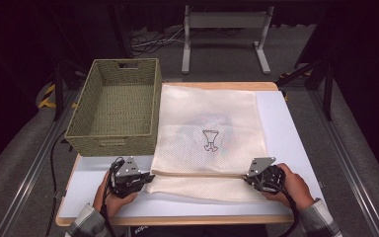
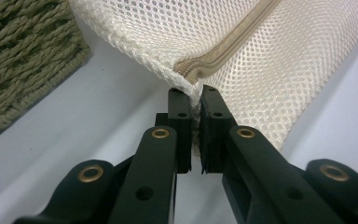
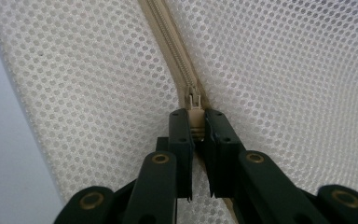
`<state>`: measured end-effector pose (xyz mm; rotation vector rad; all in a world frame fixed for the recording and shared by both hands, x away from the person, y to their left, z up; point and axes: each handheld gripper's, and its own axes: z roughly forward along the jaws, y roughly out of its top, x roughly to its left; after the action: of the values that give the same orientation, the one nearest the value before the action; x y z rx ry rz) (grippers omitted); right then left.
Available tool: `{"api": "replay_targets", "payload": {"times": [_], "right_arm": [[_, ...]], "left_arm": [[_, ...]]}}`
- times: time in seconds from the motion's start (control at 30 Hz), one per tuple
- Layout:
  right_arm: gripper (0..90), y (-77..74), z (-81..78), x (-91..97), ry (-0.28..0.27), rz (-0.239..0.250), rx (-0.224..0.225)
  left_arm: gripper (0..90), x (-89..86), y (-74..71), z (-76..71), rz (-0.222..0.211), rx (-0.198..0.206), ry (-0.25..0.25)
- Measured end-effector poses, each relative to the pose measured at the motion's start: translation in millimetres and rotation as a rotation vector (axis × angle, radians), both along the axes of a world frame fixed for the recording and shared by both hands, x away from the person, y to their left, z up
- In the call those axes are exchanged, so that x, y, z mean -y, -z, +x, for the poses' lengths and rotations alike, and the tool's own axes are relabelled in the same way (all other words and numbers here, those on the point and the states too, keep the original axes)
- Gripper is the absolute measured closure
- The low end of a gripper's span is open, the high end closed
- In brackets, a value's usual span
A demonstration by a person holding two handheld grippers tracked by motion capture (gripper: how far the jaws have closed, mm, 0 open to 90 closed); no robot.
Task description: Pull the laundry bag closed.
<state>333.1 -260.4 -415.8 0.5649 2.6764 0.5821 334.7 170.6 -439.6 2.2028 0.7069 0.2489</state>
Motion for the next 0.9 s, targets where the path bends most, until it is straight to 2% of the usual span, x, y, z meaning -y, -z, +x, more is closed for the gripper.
{"api": "replay_targets", "payload": {"times": [0.1,0.17,0.2,0.23,0.3,0.47,0.7,0.77,0.9], "right_arm": [[82.8,-1.1,0.3,-2.3,-0.006,-0.016,0.005],[82.8,-1.6,0.1,-4.5,-0.011,-0.038,0.011],[82.7,-1.0,0.8,-4.9,-0.003,-0.083,0.03],[82.7,-0.6,2.0,-3.2,0.005,-0.095,0.031],[82.7,-2.1,3.2,2.9,0.002,-0.025,0.002],[82.7,-2.4,2.6,6.0,0.012,-0.054,0.004],[82.7,-3.5,-0.2,15.7,0.032,-0.053,0.007],[82.7,-3.8,-1.7,19.2,0.037,-0.037,0.004],[82.7,-4.0,-3.5,20.4,0.041,-0.047,0.007]], "left_arm": [[85.5,-0.2,0.4,-0.5,0.002,-0.006,-0.012],[85.6,-1.3,-0.4,-0.9,0.022,0.013,-0.028],[85.6,-3.9,-0.5,-0.5,0.005,0.001,-0.039],[85.6,-6.4,-0.4,0.5,-0.009,-0.01,-0.042],[85.6,-8.5,-0.1,0.2,-0.016,-0.012,-0.049],[85.6,-7.1,1.2,-1.8,0.0,-0.005,-0.035],[85.6,-6.4,1.9,-1.6,0.007,-0.008,-0.026],[85.5,-5.7,2.2,-1.8,0.012,-0.009,-0.019],[85.6,-6.0,4.4,-2.3,0.018,-0.021,-0.012]]}}
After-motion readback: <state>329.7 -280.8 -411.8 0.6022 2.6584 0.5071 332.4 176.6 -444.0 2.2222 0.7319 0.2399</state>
